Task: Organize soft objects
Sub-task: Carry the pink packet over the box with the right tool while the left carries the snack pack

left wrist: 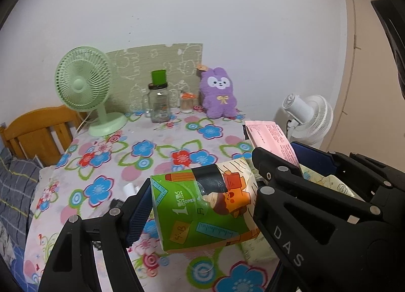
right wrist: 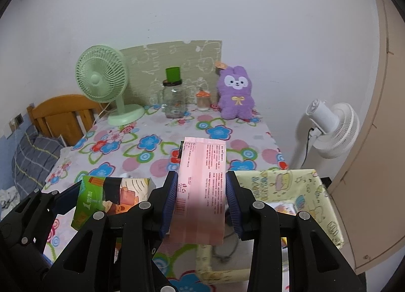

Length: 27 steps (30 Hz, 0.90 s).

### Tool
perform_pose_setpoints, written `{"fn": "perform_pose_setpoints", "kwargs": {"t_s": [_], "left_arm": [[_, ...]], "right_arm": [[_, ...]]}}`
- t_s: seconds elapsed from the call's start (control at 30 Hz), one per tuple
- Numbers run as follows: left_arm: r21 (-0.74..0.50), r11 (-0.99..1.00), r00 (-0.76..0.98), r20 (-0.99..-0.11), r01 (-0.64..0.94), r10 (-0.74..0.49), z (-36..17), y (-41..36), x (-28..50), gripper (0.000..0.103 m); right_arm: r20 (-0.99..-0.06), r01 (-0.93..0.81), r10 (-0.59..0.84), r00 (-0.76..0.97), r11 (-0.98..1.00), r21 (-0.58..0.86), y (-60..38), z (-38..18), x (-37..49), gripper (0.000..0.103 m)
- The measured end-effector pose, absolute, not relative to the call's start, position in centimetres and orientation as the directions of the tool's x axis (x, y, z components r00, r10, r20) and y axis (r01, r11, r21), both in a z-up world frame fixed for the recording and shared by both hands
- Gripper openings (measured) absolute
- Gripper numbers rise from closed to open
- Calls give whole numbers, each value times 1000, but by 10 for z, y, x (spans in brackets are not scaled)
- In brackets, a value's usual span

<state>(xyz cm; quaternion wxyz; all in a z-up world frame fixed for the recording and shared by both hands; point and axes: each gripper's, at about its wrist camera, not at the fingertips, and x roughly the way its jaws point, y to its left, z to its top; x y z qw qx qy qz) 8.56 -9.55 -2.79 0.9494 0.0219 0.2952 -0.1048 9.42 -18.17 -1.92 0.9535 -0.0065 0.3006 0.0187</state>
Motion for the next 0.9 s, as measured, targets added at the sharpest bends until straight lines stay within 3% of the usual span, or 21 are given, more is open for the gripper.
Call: {"fn": "perform_pose_setpoints", "kwargs": {"t_s": [0.9], "left_arm": [[-12, 915, 739, -587, 403, -333, -41, -208, 107, 79]], "right_arm": [[-584, 141, -101, 806, 990, 24, -294, -34, 99, 41]]}}
